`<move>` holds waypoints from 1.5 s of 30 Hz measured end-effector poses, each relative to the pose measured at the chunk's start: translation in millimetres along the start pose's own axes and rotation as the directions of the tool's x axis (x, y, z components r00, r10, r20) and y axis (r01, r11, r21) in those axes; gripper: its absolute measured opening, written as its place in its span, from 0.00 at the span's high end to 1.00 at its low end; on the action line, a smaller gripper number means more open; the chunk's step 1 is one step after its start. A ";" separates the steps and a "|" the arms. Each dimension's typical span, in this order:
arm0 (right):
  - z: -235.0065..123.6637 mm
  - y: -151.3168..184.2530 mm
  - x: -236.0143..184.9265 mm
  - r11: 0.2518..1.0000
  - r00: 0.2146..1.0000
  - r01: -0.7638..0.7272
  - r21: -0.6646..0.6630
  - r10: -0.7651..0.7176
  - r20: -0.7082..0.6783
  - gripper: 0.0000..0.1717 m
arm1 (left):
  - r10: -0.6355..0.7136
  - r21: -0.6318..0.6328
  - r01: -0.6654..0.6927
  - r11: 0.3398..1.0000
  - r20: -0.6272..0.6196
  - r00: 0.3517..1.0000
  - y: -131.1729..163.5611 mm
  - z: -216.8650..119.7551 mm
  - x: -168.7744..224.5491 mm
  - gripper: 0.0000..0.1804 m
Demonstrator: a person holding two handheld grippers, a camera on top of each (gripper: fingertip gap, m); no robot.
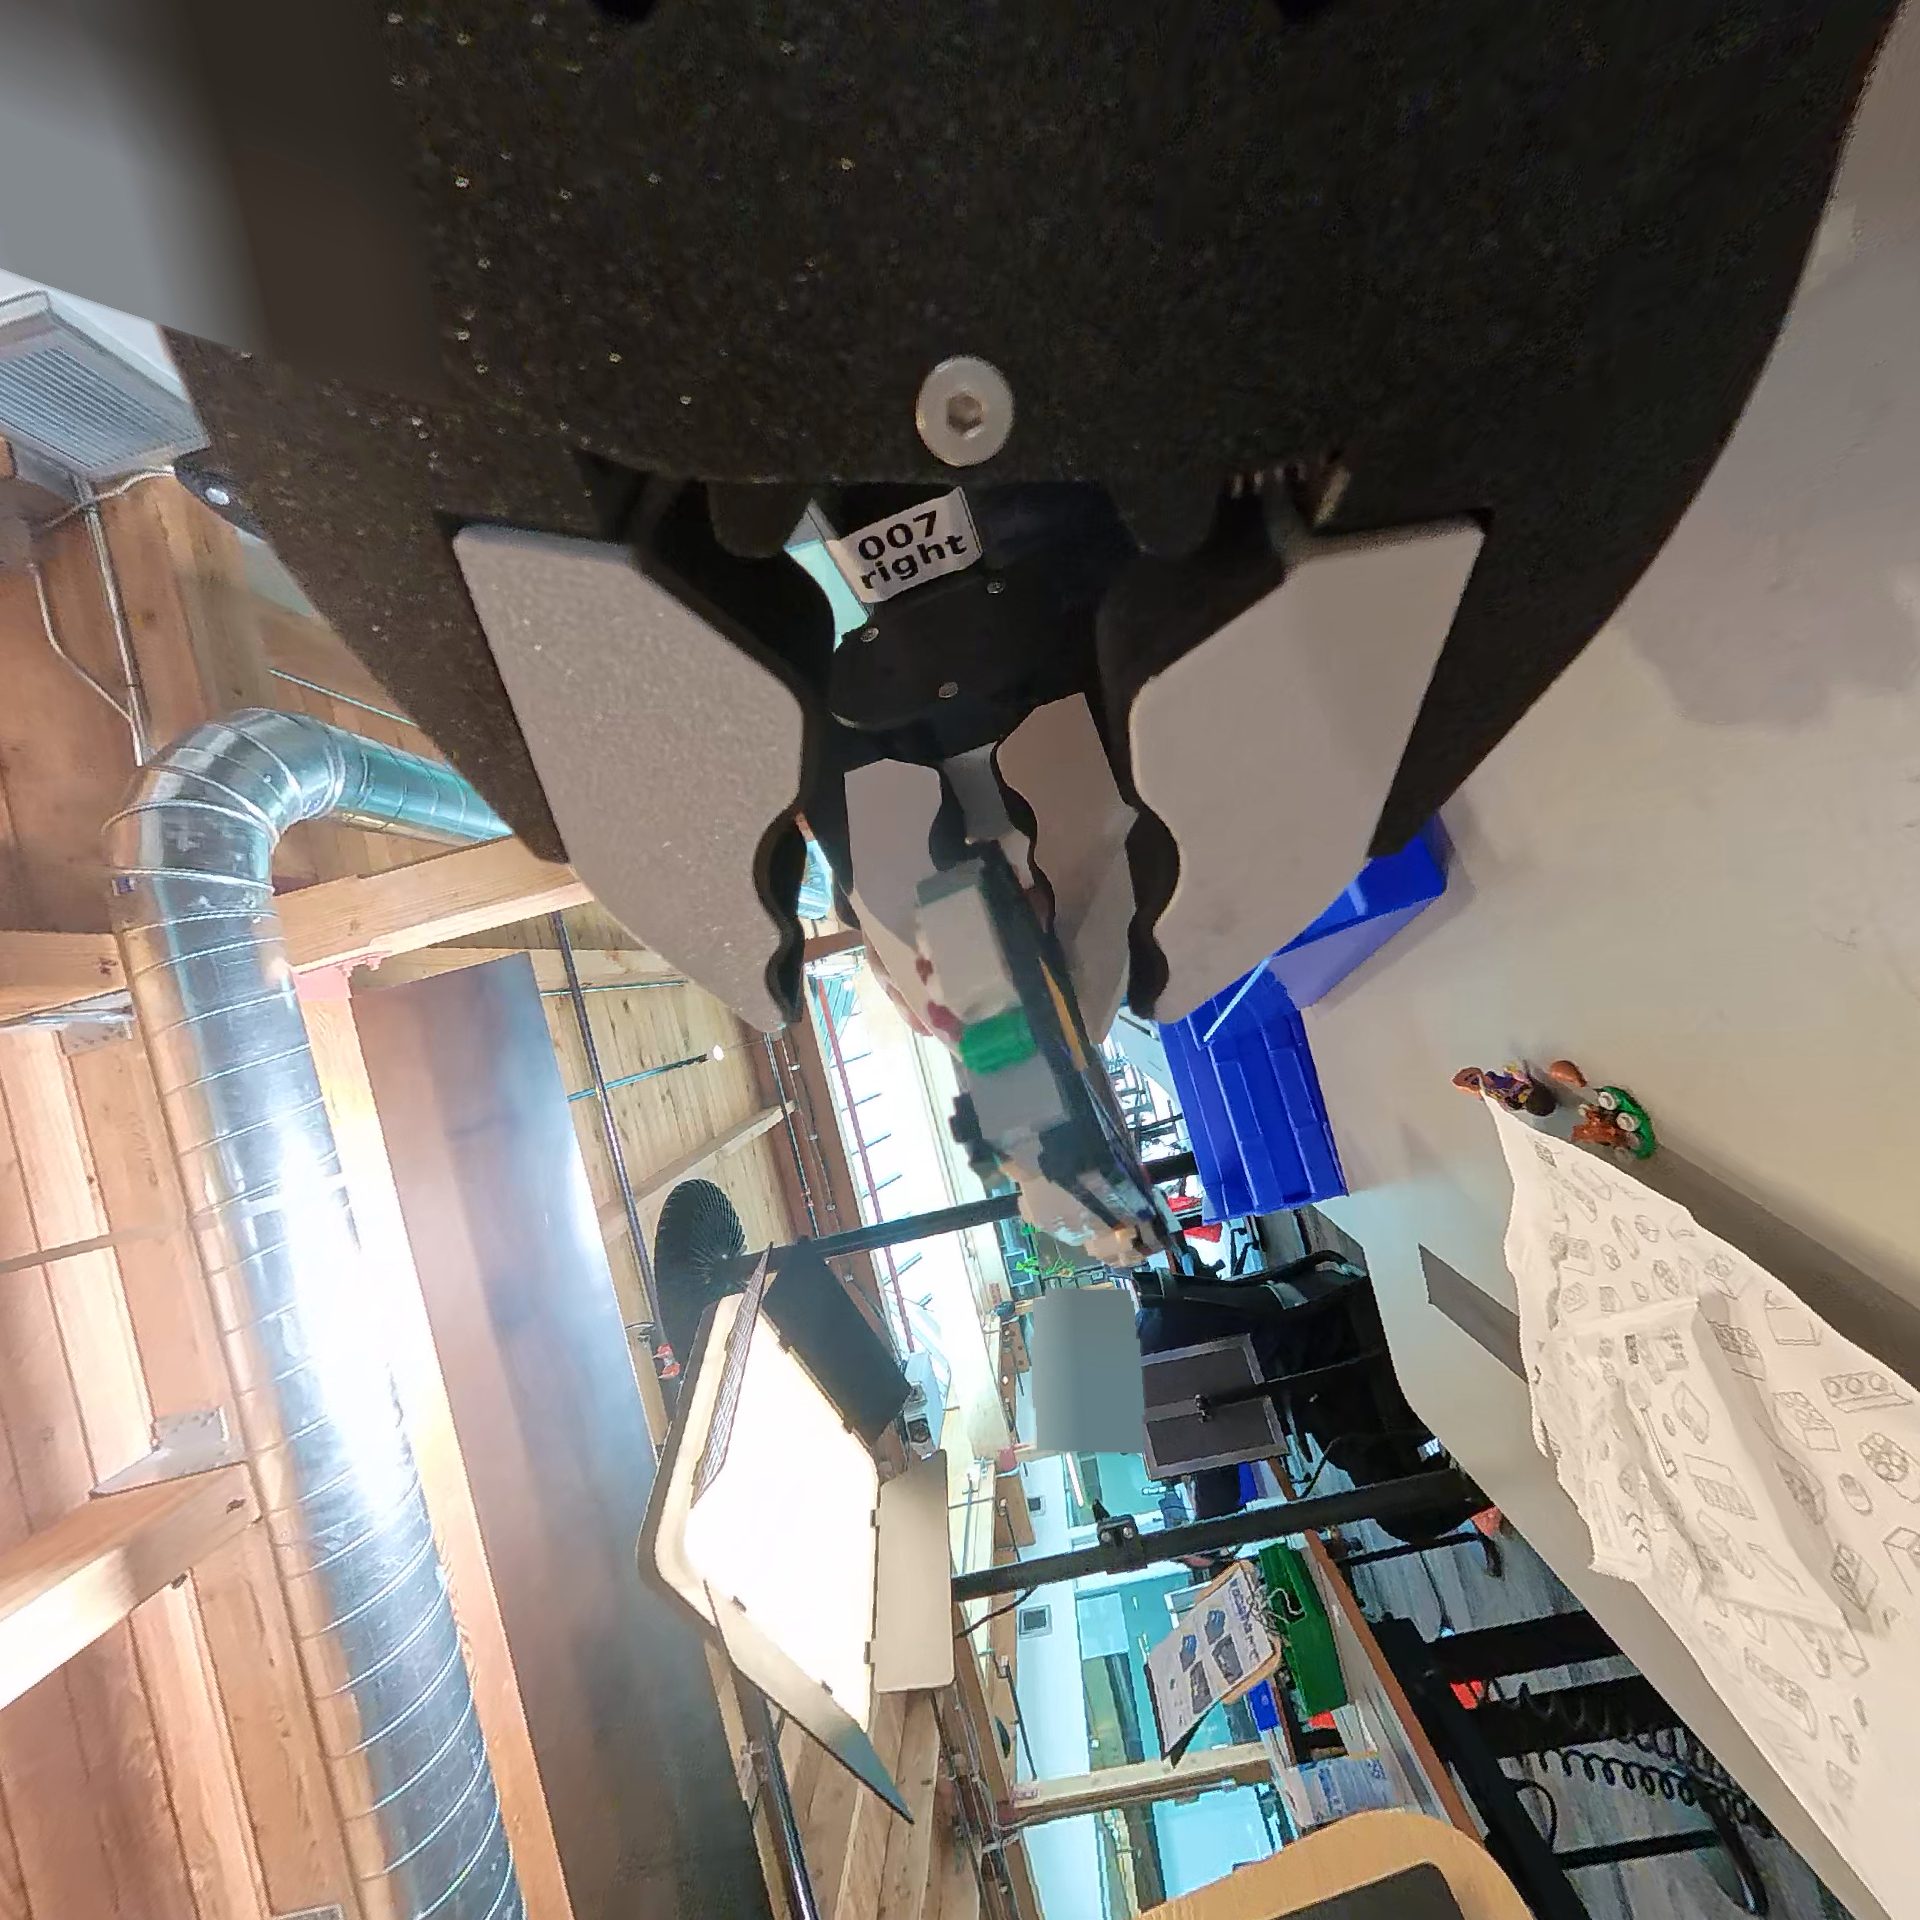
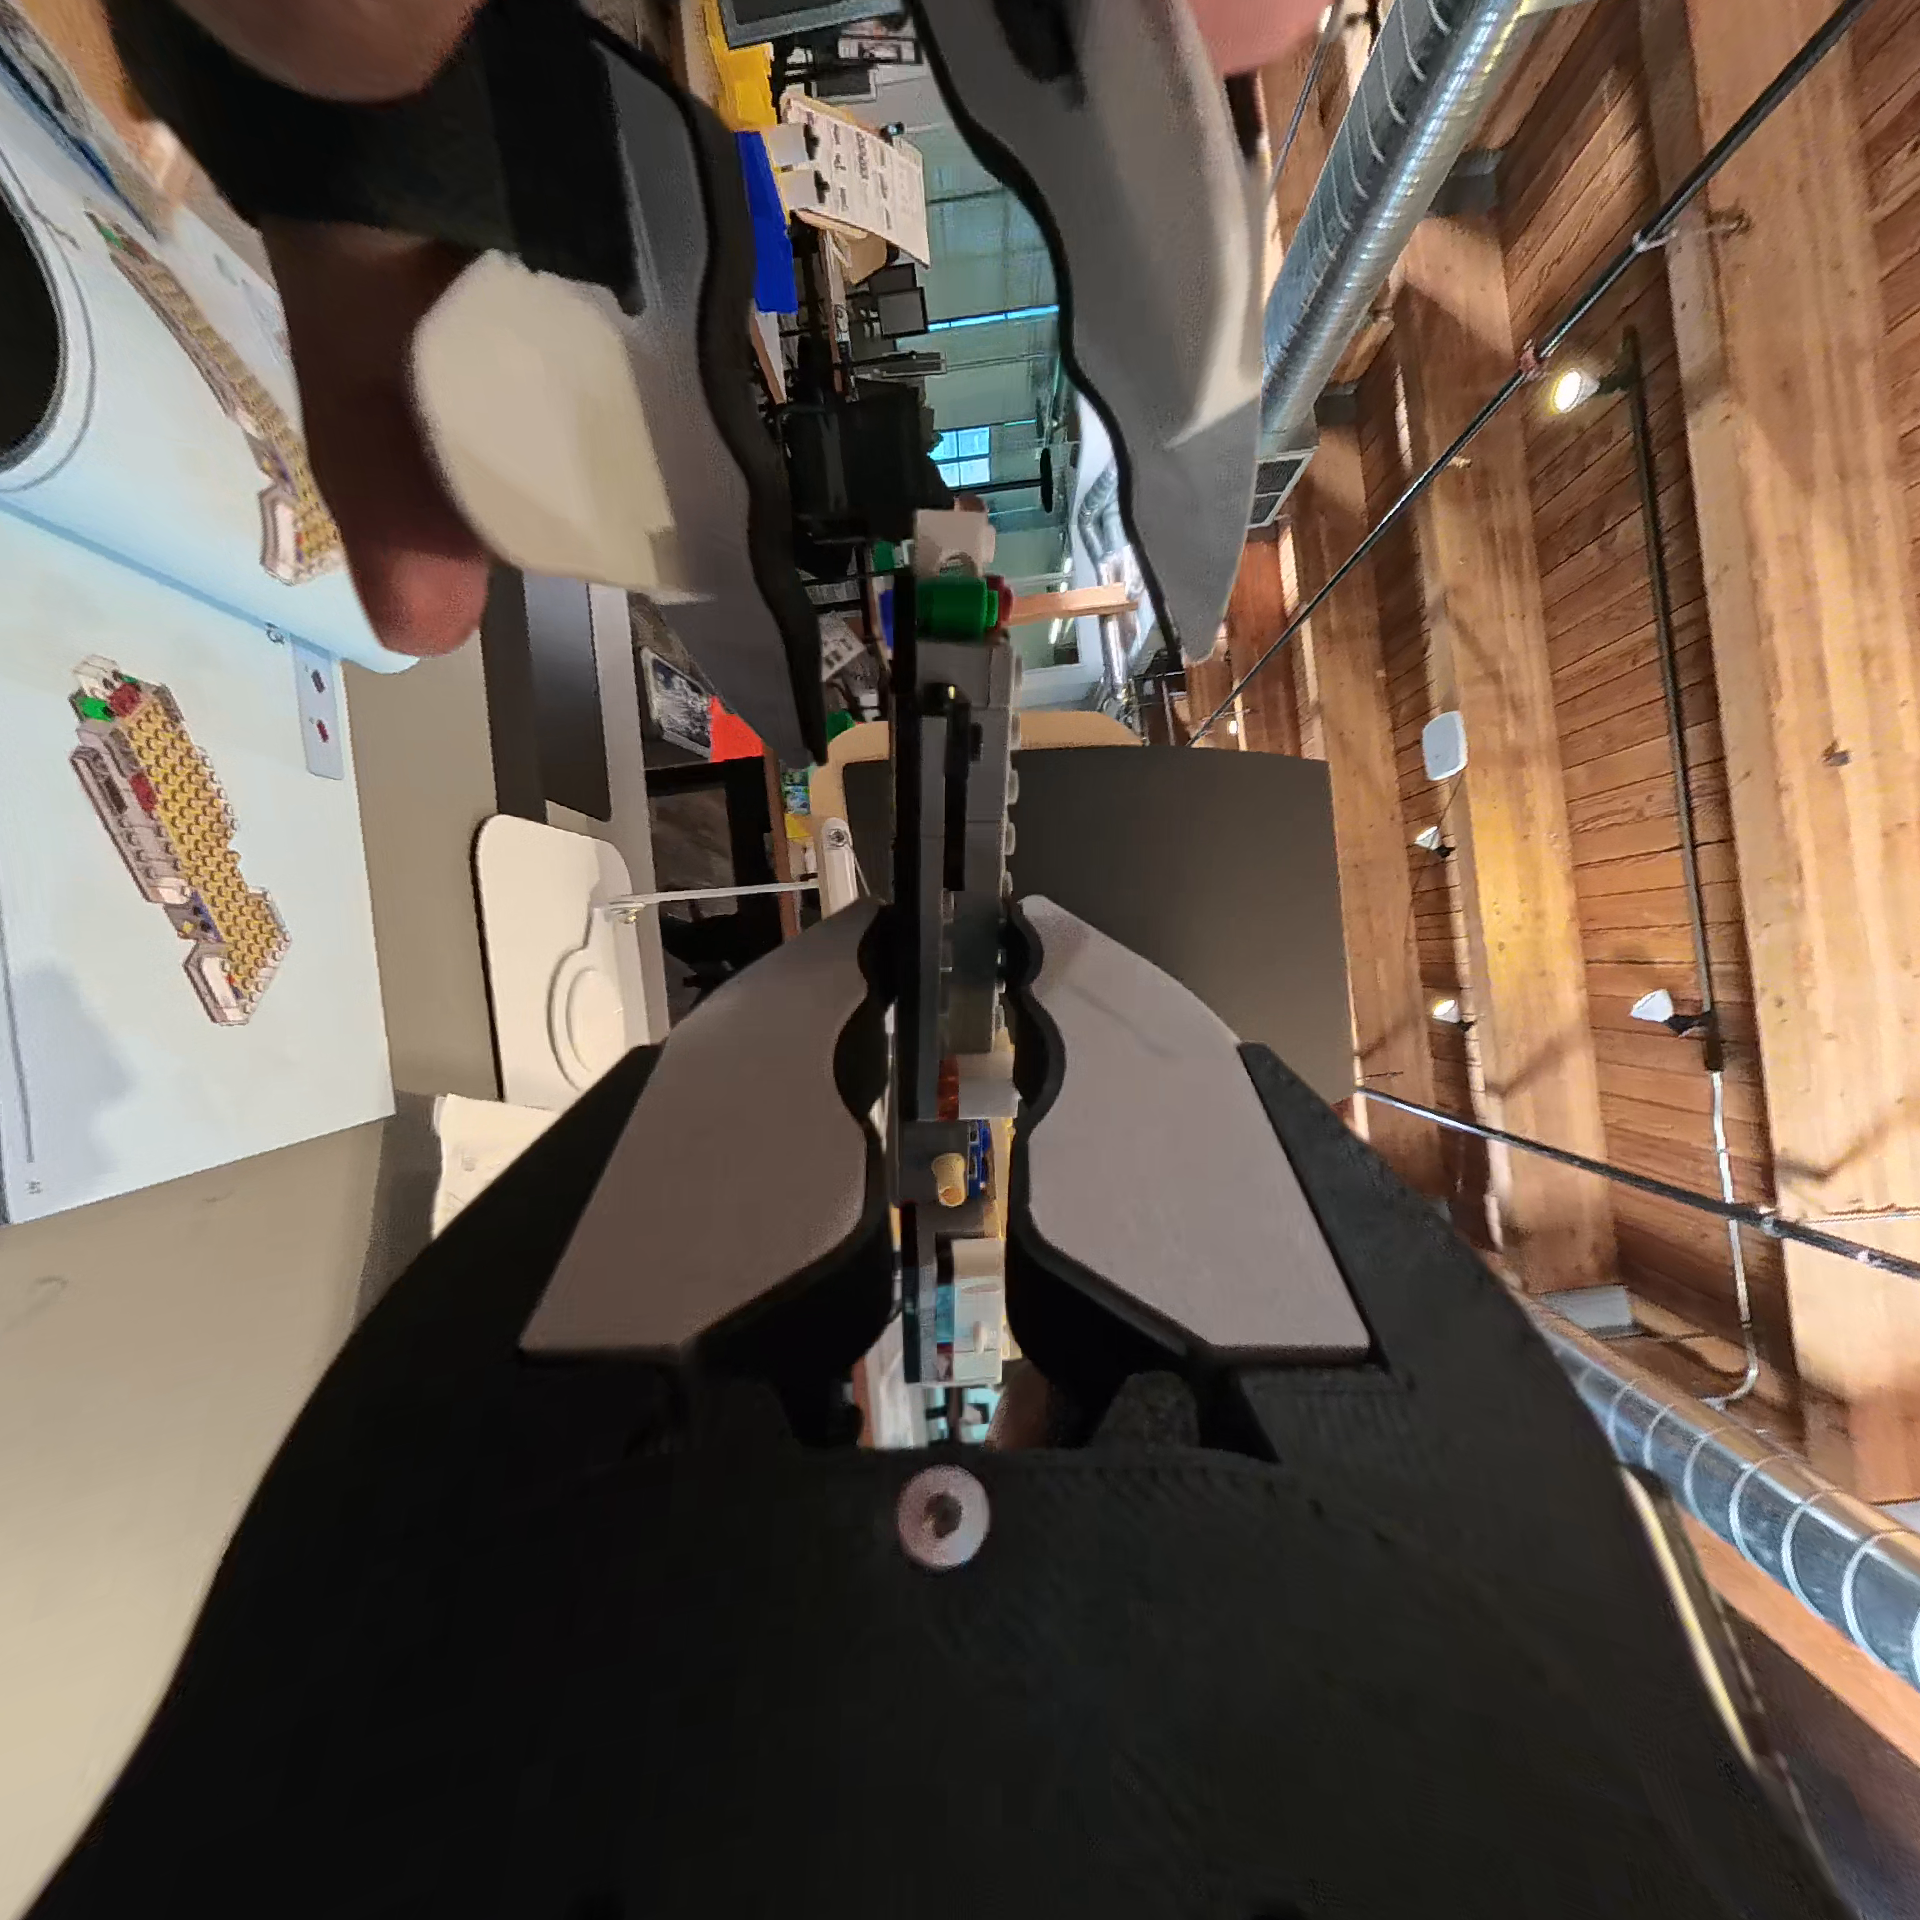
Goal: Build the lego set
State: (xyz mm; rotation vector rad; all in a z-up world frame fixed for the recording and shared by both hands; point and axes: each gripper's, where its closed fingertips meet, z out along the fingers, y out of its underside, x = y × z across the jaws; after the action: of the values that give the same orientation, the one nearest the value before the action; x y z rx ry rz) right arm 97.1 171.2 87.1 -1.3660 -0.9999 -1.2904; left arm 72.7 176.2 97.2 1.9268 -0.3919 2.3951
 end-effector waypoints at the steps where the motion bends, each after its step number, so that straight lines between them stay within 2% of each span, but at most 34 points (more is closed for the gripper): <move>1: -0.6 -0.9 -1.7 1.000 1.000 0.020 0.002 -0.020 -0.005 0.89 | -0.001 -0.003 0.001 1.000 0.004 1.000 0.2 -0.3 -2.1 0.67; 12: -14.1 -13.8 -29.1 0.976 0.974 0.214 -0.025 -0.216 -0.073 0.89 | -0.003 -0.038 0.007 0.999 0.094 0.996 12.2 -14.3 -40.8 0.73; 18: -21.8 -13.9 -44.7 0.973 0.970 0.218 -0.079 -0.225 -0.091 0.89 | -0.018 -0.044 0.023 0.999 0.122 0.992 24.8 -19.9 -54.6 0.77; 29: -28.9 -16.8 -57.2 0.970 0.967 0.222 -0.097 -0.232 -0.103 0.89 | 0.030 -0.078 -0.016 0.997 0.176 0.984 42.4 -15.3 -66.5 0.87; 41: -27.3 -20.0 -73.3 0.966 0.965 0.242 -0.087 -0.249 -0.083 0.88 | 0.082 -0.060 -0.074 0.995 0.158 0.984 42.0 -19.2 -75.9 0.89; 45: -25.9 -20.8 -84.4 0.965 0.966 0.245 -0.093 -0.251 -0.065 0.87 | 0.045 -0.041 -0.040 0.998 0.146 0.988 41.3 -22.3 -86.2 0.90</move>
State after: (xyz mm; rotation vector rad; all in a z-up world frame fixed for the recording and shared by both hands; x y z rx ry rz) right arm 63.3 154.4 4.7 -1.2729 -1.0998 -1.5756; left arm 63.1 151.9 2.6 2.1057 -0.4862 2.2601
